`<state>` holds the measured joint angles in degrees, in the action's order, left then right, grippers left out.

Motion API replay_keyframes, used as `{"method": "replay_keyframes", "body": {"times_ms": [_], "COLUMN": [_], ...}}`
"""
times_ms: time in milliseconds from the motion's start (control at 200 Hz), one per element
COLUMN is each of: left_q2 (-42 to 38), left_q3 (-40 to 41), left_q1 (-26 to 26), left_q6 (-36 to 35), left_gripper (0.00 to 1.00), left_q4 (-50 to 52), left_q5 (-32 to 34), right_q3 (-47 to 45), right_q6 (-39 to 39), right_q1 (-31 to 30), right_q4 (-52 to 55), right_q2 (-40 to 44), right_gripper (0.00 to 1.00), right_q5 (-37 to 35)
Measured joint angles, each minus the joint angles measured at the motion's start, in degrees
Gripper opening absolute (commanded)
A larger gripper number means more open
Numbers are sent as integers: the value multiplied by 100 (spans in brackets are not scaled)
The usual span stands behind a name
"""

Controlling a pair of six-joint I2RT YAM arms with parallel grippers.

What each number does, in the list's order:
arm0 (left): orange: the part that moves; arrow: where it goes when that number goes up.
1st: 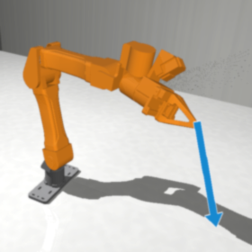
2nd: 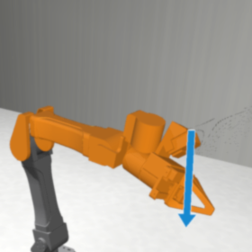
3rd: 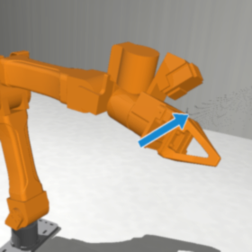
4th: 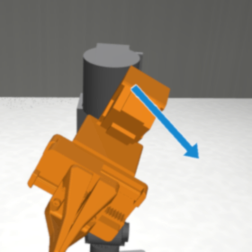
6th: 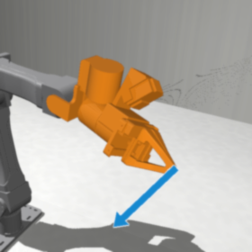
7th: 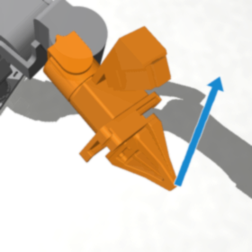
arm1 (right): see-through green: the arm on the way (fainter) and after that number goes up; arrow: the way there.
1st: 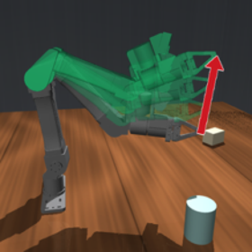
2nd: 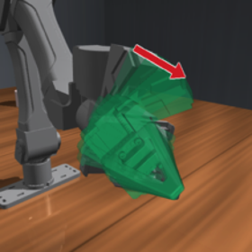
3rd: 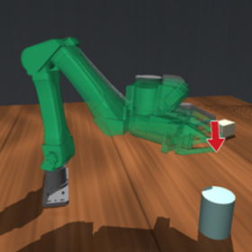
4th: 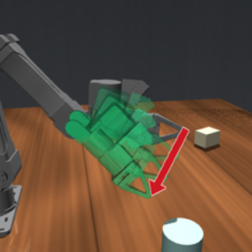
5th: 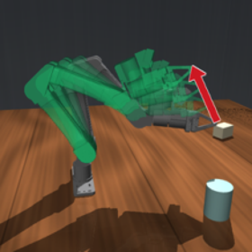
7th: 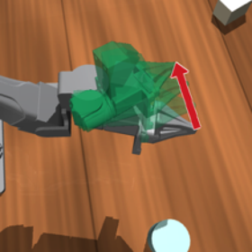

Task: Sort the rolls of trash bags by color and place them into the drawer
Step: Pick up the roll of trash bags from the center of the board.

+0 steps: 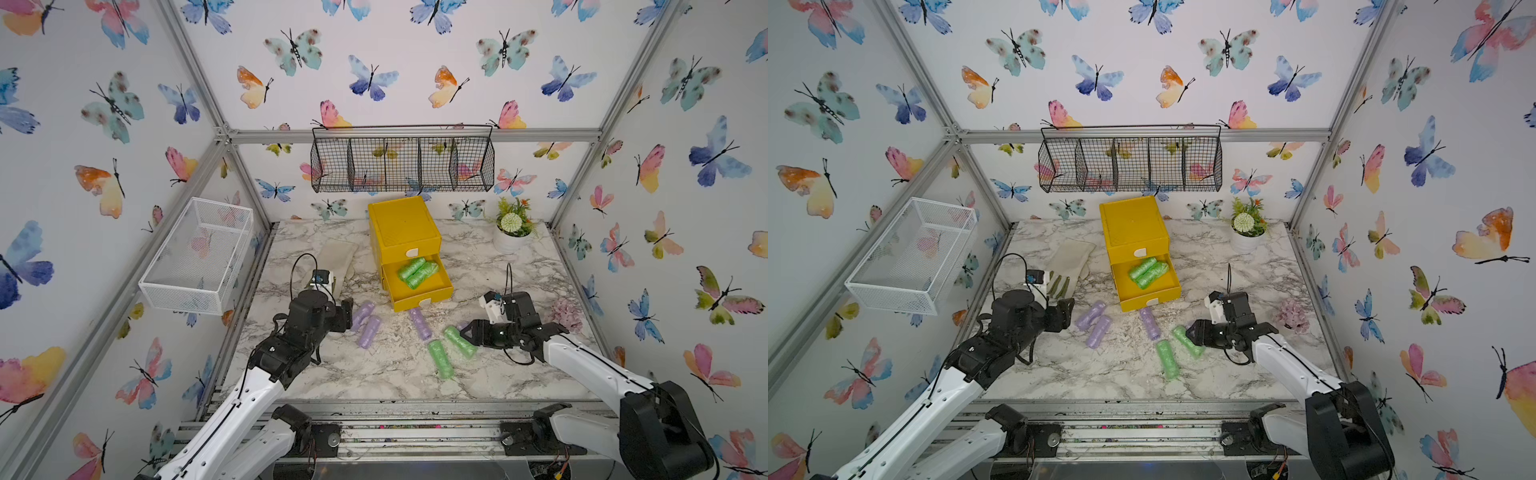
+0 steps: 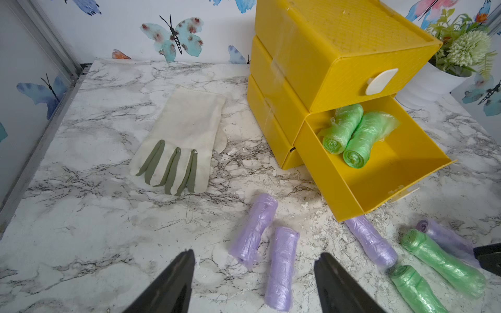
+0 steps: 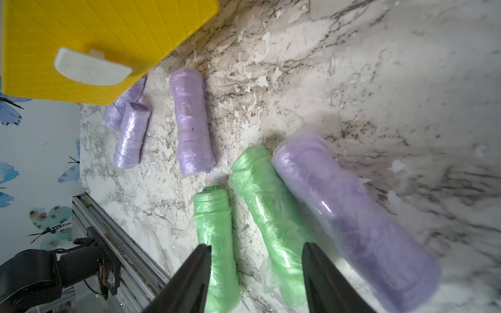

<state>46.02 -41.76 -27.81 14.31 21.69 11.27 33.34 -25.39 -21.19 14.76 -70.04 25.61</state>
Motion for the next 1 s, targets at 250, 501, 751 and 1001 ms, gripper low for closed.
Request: {"method": "replay_keyframes", "body": {"times_ms": [250,501,751,1001], "left_q2": [0,0,0,0], "left_q3": [0,0,0,0], "left_q1": [0,7,11,39], "left_q6": [13,15,15,15], "left_gripper": [74,74,74,75], "left_q4": [0,0,-2,-2], "left_q5": [-7,-20,-22,-63], "right_q3": [332,444,455,487], "right_q6": [149,240,267,369], "right_q1": [-107,-374,-632,-852], "right_q4": [24,52,68,236], "right_q2": [-227,-621,-914,-1067], "right_gripper": [61,61,61,56], "right_q5": [-111,-372,-643,-1029]}}
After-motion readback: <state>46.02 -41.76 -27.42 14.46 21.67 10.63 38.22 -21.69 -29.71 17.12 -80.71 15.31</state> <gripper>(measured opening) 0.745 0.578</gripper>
